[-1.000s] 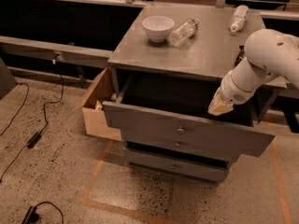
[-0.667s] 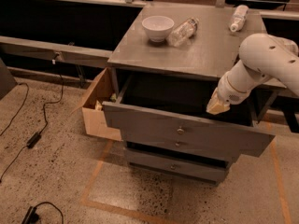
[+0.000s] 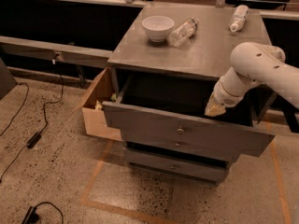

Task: Open top drawer

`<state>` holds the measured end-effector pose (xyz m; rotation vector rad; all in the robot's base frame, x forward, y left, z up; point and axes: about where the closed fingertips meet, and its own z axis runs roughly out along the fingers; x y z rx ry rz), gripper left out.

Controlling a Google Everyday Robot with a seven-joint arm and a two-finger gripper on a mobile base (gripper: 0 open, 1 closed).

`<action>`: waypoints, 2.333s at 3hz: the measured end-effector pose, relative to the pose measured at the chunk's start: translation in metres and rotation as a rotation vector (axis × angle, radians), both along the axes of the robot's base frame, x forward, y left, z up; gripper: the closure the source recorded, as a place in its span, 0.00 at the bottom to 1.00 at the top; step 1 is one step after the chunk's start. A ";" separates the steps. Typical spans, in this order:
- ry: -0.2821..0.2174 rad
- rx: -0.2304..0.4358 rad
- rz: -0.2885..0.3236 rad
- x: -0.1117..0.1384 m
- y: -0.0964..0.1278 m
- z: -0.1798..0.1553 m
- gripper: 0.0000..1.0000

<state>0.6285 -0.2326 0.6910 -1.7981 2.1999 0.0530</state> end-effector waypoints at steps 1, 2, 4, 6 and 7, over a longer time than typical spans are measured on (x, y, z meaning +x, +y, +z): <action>0.018 -0.002 0.007 0.001 -0.002 -0.015 1.00; 0.050 0.004 0.039 -0.003 -0.001 -0.029 1.00; 0.163 0.058 0.145 -0.025 0.008 -0.042 1.00; 0.238 0.094 0.181 -0.079 0.015 -0.041 1.00; 0.308 0.123 0.214 -0.120 0.026 -0.046 1.00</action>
Offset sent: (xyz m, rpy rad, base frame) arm -0.0091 -0.0013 -0.0422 0.0097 0.0854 0.0835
